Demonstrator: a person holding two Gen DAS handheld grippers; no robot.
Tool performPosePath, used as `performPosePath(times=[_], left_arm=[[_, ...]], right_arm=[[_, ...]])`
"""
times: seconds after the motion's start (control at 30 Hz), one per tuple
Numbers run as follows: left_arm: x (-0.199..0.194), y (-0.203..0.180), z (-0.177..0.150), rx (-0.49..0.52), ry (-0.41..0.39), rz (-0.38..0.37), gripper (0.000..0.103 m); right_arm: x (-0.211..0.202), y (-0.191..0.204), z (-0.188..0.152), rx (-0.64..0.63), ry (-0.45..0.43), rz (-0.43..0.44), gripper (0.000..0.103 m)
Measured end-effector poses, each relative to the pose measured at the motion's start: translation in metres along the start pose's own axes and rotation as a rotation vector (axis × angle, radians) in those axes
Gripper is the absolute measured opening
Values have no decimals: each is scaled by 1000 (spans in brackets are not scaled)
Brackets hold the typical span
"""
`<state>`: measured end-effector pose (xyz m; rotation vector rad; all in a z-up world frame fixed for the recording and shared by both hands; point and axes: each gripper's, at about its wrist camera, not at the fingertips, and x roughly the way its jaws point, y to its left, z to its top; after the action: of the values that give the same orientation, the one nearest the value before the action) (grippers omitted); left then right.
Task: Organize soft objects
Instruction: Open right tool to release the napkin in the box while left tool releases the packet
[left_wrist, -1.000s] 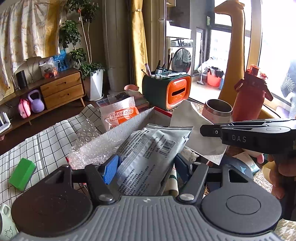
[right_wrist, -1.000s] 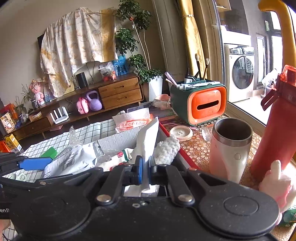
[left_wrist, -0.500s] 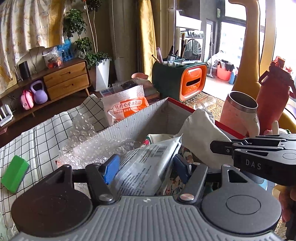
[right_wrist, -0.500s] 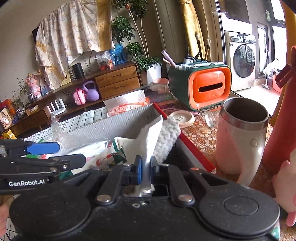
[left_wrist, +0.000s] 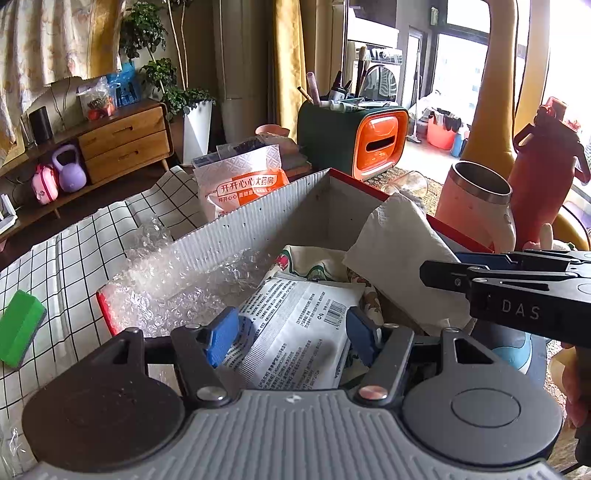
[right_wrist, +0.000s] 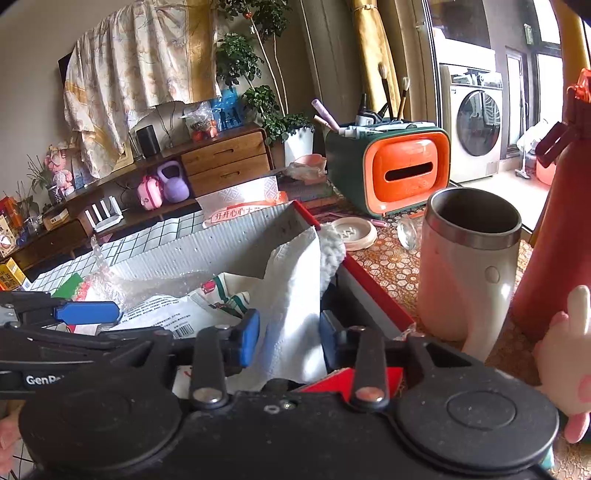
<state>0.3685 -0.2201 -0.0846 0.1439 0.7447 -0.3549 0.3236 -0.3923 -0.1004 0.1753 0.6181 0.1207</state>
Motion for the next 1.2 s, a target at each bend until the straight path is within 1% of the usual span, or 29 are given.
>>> performPosePath(times=[0.23, 0.33, 0.5, 0.63, 0.7, 0.73, 0.93, 1.03, 1.13, 1.2], left_arm=[[-18, -1, -1, 3, -19, -16, 66], [-28, -1, -1, -5, -32, -24, 68], [-49, 2, -1, -12, -56, -26, 68], [-68, 9, -2, -25, -73, -31, 69], [-79, 13, -5, -32, -80, -35, 74], [-84, 16, -6, -34, -83, -36, 74], [-116, 32, -15, -53, -102, -30, 75], [-131, 42, -22, -63, -105, -32, 75], [-145, 53, -29, -71, -103, -32, 79], [-155, 61, -33, -72, -108, -31, 83]], right_arm=[[-16, 6, 2, -14, -17, -9, 41], [-26, 10, 4, -25, -28, -11, 44], [-41, 23, 7, -51, -43, 0, 53], [-54, 37, 8, -75, -54, 23, 59], [-61, 46, 8, -87, -61, 35, 63], [-65, 51, 8, -93, -64, 42, 64], [-85, 80, 6, -138, -70, 77, 70], [-93, 93, 5, -147, -66, 96, 76], [-101, 108, 2, -161, -66, 115, 78], [-106, 116, 0, -167, -62, 134, 82]])
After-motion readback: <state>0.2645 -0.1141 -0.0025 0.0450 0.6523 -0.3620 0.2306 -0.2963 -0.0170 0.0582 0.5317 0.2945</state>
